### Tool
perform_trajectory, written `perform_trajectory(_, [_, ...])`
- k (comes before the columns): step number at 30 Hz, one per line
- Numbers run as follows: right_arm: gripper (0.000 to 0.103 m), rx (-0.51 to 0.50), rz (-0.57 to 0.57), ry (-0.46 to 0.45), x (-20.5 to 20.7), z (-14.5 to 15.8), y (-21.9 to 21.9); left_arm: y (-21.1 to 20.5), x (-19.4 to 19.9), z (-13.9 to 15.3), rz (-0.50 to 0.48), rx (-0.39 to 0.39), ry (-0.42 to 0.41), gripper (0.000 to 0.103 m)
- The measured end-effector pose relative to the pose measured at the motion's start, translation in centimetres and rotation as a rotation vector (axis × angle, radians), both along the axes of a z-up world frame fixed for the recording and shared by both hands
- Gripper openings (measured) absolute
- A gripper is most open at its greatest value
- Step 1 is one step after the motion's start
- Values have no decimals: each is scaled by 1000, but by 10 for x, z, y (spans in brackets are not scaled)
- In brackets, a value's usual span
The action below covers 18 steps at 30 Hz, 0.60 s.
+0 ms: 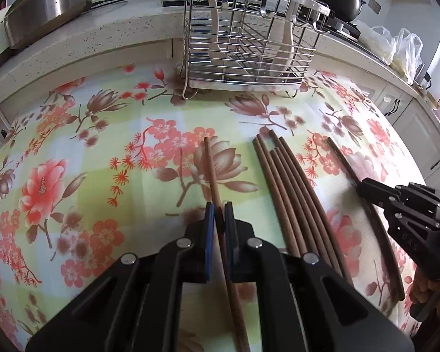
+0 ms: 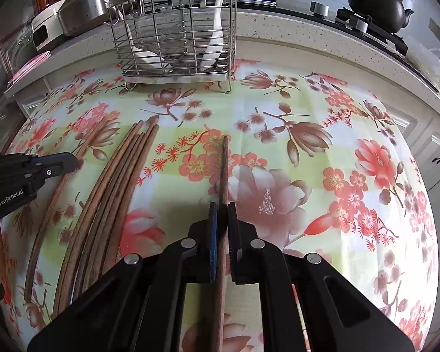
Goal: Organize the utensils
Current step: 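Grasp one brown chopstick with the left tool while the right tool grasps another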
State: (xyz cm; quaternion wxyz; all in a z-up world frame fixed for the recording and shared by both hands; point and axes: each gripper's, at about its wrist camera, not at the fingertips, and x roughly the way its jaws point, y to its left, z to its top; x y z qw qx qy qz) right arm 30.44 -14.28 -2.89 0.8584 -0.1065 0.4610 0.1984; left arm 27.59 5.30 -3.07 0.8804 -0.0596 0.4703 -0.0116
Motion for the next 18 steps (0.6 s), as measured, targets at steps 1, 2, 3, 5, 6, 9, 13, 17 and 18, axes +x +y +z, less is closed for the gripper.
perform_trajectory(1, [8, 1, -1, 0, 0, 0, 0, -1, 0, 0, -1, 3, 2, 8])
perform_trajectory(2, [8, 3, -3, 0, 0, 0, -1, -1, -1, -1, -4, 1, 2, 8])
perform_trajectory(3, [8, 4, -5, 0, 1, 0, -2, -2, -1, -1, -5, 4, 2, 8])
perform_trajectory(5, [8, 5, -6, 0, 0, 0, -2, -4, -1, -1, -4, 13, 7, 8])
perform_trajectory(6, [8, 5, -6, 0, 0, -1, -2, -4, -1, -2, -5, 12, 9, 9])
perform_trajectory(9, [8, 6, -5, 1, 0, 0, -2, -8, -4, -2, -13, 27, 8, 15])
perform_trajectory(13, [8, 8, -6, -2, 0, -1, -3, -15, -6, -2, -25, 71, 5, 15])
perform_trajectory(17, [8, 11, -10, 0, 0, -1, -3, -17, -6, -2, -26, 95, 3, 8])
perform_trajectory(18, [8, 13, -12, 0, 0, -1, -4, -15, -6, -2, -22, 81, 7, 8])
